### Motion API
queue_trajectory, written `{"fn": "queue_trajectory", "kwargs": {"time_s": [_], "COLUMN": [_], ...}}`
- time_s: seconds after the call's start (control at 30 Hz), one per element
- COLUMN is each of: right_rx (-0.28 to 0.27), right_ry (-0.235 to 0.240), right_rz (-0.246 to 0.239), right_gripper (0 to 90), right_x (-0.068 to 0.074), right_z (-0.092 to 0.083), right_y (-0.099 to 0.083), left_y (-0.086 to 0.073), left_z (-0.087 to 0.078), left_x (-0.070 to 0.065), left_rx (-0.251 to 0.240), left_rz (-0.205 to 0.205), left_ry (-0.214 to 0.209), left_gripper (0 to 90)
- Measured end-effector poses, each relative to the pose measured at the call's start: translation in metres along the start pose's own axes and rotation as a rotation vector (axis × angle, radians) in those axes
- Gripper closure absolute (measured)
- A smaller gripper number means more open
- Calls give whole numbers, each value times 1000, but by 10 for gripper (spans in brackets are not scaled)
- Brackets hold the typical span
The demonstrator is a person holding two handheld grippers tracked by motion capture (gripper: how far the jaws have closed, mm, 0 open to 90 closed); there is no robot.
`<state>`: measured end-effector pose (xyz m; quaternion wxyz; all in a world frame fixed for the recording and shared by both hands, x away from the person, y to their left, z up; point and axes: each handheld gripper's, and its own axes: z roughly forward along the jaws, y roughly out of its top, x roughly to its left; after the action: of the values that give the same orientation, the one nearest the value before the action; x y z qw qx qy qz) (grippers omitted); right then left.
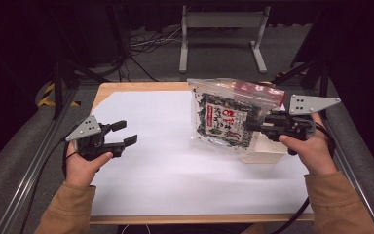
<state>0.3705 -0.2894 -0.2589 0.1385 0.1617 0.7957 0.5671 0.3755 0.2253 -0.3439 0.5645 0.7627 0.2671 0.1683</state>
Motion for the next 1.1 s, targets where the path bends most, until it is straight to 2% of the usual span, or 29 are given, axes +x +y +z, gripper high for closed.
{"fn": "queue_trajectory", "kwargs": {"time_s": [0.07,0.23,0.67,1.1], "right_rx": [-1,-9,-16,-12], "right_ry": [-14,-51,-146,-230], "right_rz": [3,10,24,52], "right_gripper": [763,764,764,763], "right_x": [-2,-7,-14,-25], "right_z": [-3,-13,-36,-53], "right_y": [0,1,4,-5], "left_y": [-1,-4,-7,-9], "left_z": [0,1,3,1], "left_x": [1,3,6,8], "left_rx": [-1,16,14,16], "left_rz": [-13,-11,-19,-25], "left_ry": [1,7,11,31], "left_gripper": [317,301,282,263]}}
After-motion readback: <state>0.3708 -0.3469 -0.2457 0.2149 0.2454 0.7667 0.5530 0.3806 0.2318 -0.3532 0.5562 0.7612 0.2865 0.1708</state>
